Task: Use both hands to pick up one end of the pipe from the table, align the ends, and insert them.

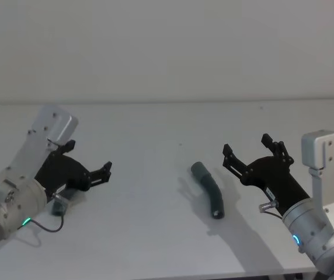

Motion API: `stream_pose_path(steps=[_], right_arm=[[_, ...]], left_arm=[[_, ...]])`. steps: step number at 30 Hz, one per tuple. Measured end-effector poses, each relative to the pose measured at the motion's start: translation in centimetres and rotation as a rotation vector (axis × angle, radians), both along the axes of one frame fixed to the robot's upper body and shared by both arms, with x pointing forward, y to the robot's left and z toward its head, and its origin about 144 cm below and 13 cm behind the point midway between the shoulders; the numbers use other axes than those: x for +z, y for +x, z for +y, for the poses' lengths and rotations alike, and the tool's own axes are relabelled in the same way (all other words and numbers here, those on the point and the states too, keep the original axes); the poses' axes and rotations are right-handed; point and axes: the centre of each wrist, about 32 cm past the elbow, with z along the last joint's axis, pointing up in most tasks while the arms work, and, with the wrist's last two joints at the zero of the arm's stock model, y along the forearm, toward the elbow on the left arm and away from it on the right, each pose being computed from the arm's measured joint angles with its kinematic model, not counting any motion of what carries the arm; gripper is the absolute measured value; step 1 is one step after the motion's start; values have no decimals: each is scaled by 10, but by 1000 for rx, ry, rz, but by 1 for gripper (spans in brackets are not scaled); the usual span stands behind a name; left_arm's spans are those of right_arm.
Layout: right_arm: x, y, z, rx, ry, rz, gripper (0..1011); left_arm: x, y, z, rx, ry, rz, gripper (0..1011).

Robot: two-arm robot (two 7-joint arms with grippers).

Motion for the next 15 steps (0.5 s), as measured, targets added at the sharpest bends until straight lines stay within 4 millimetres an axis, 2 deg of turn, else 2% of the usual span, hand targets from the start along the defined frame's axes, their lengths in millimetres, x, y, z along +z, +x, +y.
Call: stream_pose_path(steps=[15], right_arm=[[0,0,0,0,0,0,1002]], left_arm=[[2,-9,10,-52,25,83,1001]])
